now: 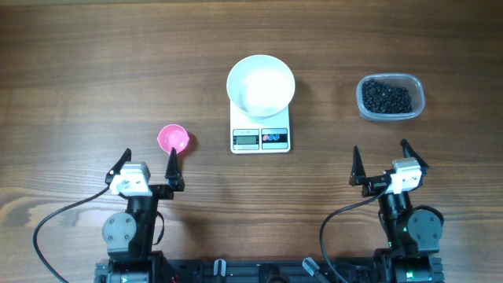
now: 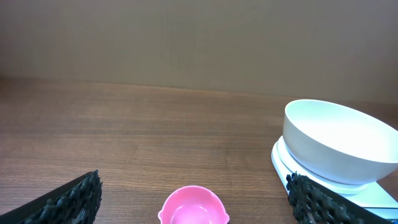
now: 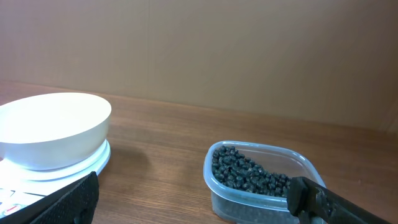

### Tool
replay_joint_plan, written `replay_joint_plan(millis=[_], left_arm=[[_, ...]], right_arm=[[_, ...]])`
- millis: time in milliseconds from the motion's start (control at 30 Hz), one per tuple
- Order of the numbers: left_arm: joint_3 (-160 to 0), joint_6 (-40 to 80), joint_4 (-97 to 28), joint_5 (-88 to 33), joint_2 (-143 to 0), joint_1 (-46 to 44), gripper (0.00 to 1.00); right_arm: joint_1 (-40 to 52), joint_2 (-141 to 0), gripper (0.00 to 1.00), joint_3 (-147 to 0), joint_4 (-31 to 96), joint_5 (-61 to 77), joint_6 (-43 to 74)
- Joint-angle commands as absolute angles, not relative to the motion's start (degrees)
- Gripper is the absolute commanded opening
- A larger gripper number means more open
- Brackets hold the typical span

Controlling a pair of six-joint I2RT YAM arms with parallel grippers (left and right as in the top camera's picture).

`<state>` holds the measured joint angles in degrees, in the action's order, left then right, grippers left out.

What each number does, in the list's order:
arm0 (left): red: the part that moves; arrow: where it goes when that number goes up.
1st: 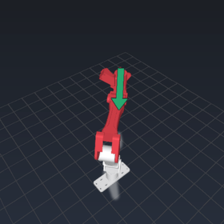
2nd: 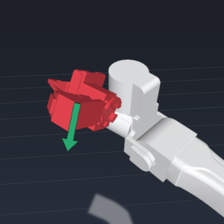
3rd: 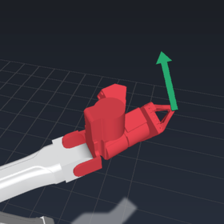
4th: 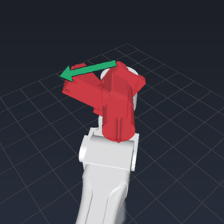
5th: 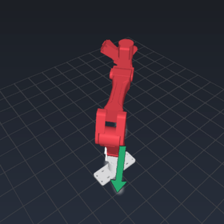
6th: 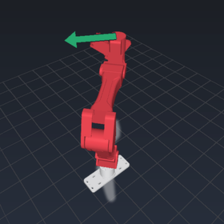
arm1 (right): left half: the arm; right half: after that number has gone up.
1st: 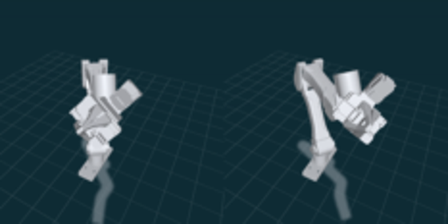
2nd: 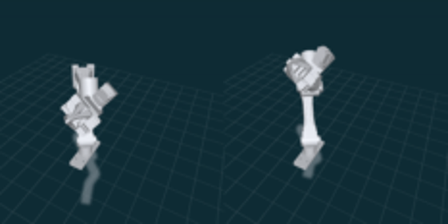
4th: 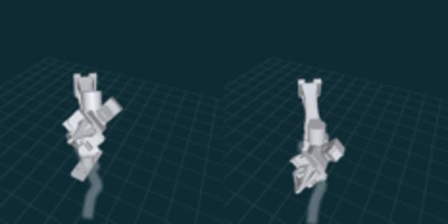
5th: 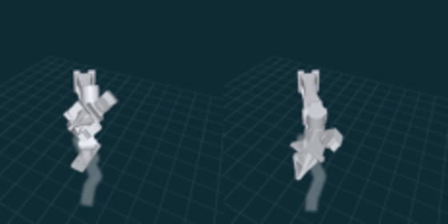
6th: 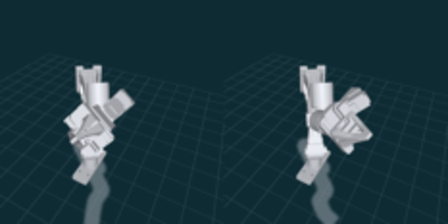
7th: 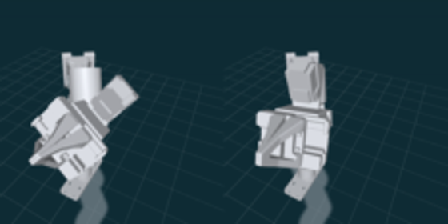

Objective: Scoop item into bowl and weigh 150g on scale

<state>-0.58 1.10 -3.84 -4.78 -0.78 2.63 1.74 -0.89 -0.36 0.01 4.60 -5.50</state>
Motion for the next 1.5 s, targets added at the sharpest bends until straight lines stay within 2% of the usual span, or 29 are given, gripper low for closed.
replay_joint_plan(millis=[0,900,1167,1300,1367,1467], left_arm=[[-0.3,0.2,-4.1,-4.5,-0.2,2.3,1.00],[-0.3,0.2,-4.1,-4.5,-0.2,2.3,1.00],[-0.3,3.7,-1.8,-14.7,-0.2,2.3,1.00],[-0.3,4.0,4.9,-24.2,-0.2,2.3,1.00],[-1.0,9.2,10.6,-25.5,-0.2,2.4,1.00],[-4.2,13.5,12.5,-25.5,-0.2,2.3,1.00]], right_arm=[[2.1,-0.2,1.00,-0.3,-0.1,3.8,-6.0],[2.1,-0.2,1.00,-0.3,-0.1,3.8,-6.0],[2.1,-0.2,1.00,-0.3,-0.1,3.8,-6.0],[2.1,-0.2,1.00,-0.3,-0.1,3.8,-6.0],[2.1,-0.2,1.00,-0.3,-0.1,3.8,-6.0],[2.1,-0.2,1.00,-0.3,-0.1,3.8,-6.0]])
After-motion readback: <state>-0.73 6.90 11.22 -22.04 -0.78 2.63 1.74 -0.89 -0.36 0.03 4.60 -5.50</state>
